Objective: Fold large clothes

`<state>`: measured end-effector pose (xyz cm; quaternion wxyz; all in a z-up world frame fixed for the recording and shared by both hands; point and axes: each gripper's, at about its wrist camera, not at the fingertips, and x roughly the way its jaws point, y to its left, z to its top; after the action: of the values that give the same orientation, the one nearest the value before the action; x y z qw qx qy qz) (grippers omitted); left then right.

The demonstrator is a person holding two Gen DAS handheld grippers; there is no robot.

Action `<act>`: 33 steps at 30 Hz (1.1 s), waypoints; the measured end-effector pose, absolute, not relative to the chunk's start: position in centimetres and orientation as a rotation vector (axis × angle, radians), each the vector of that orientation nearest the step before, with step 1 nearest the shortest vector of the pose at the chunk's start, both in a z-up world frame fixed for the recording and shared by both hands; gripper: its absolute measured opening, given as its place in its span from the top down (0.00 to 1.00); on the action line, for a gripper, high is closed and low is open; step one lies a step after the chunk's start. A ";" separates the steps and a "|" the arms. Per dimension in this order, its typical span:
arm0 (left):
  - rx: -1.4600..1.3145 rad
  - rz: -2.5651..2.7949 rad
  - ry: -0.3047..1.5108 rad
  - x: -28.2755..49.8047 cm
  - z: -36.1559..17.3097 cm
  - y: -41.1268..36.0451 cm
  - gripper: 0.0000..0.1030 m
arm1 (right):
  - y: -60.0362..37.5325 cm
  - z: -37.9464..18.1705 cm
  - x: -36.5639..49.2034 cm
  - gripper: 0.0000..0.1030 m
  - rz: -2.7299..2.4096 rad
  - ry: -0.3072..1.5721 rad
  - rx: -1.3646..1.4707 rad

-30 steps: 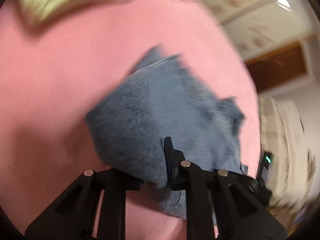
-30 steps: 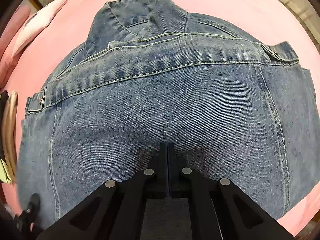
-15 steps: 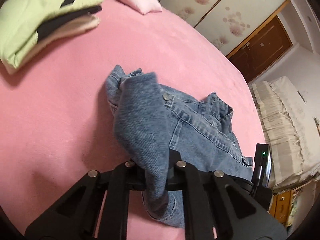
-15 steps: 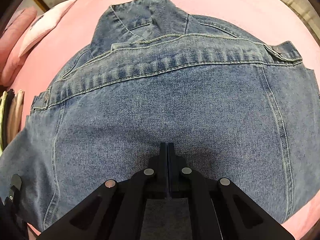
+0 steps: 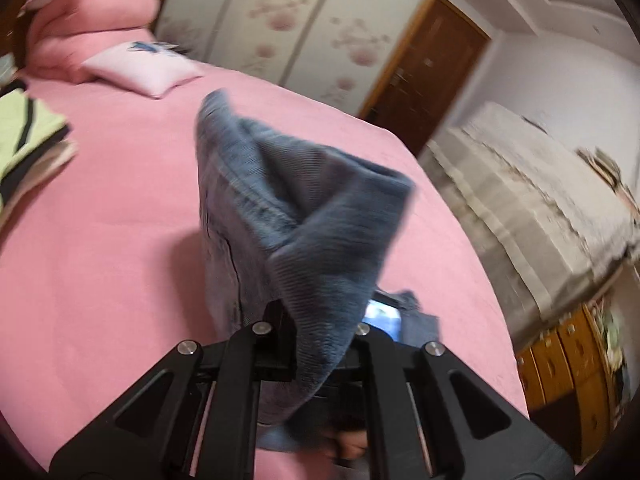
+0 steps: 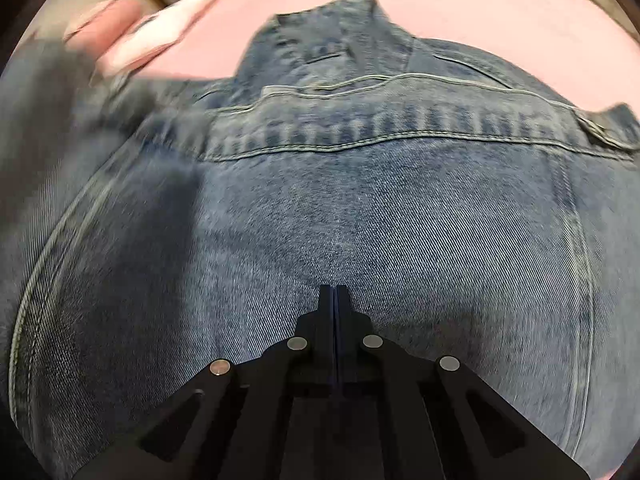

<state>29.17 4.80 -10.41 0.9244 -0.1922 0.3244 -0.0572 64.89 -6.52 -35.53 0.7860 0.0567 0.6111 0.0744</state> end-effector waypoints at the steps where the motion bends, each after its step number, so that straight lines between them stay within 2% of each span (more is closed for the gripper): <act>1: -0.376 -0.127 0.672 29.3 -10.3 3.1 0.95 | -7.6 -35.6 64.7 0.99 0.211 1.313 0.149; 6: -0.302 -0.166 0.714 29.1 -10.5 -4.9 0.95 | -14.0 -36.1 64.6 1.00 0.422 1.369 0.369; 10: -0.211 -0.206 0.753 27.7 -11.3 -11.3 0.95 | -19.2 -34.4 64.6 1.00 0.466 1.380 0.403; 17: -0.092 -0.210 0.820 27.4 -12.9 -19.2 0.95 | -31.6 -28.9 65.6 1.00 0.366 1.235 0.539; 23: 0.010 -0.209 0.900 28.6 -17.3 -24.5 0.94 | -37.6 -24.1 66.7 0.99 0.272 1.236 0.346; 26: 0.068 -0.222 0.980 28.5 -19.4 -25.8 0.85 | -40.3 -22.7 66.3 0.99 0.237 1.241 0.319; 28: 0.073 -0.265 1.040 27.5 -20.7 -26.1 0.70 | -42.1 -21.7 65.7 0.99 0.230 1.238 0.321; 31: 0.050 -0.342 1.133 26.3 -21.7 -26.2 0.58 | -43.5 -20.2 65.6 0.97 0.247 1.222 0.348; 33: 0.007 -0.394 1.191 25.6 -21.9 -25.7 0.58 | -42.9 -18.8 66.1 0.85 0.265 1.220 0.375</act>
<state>25.58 -25.70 -21.92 0.8097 0.0033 0.5570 -0.1846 66.10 -42.86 -18.82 0.7949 0.1745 0.5678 0.1234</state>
